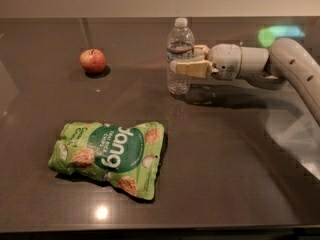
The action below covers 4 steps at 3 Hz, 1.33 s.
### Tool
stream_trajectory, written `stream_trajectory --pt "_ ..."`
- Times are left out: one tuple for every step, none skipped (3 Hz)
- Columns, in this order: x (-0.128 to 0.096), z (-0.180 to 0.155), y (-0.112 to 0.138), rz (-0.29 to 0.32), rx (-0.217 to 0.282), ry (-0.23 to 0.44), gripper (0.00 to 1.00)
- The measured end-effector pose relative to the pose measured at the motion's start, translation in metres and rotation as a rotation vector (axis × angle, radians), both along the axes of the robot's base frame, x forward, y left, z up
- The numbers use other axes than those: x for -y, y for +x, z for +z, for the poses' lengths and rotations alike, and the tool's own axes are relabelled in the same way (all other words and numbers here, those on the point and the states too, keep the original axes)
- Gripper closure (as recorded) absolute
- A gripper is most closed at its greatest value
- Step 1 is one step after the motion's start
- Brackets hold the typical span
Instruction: Place water bottle upright
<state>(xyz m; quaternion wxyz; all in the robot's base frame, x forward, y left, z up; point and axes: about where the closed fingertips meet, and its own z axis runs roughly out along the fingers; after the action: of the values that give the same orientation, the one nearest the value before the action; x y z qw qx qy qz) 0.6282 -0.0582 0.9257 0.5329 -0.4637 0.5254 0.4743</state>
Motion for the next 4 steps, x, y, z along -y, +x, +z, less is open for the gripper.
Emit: stream_trajectory --pt "0.0024 -0.0036 0.0034 0.012 0.011 0.036 0.59" --pt "0.0039 -0.0084 0.0051 0.017 0.012 0.048 0.36" --pt "0.0008 -0.0076 0.0048 0.022 0.013 0.048 0.14" --pt "-0.0012 -0.007 0.0045 0.025 0.013 0.048 0.0"
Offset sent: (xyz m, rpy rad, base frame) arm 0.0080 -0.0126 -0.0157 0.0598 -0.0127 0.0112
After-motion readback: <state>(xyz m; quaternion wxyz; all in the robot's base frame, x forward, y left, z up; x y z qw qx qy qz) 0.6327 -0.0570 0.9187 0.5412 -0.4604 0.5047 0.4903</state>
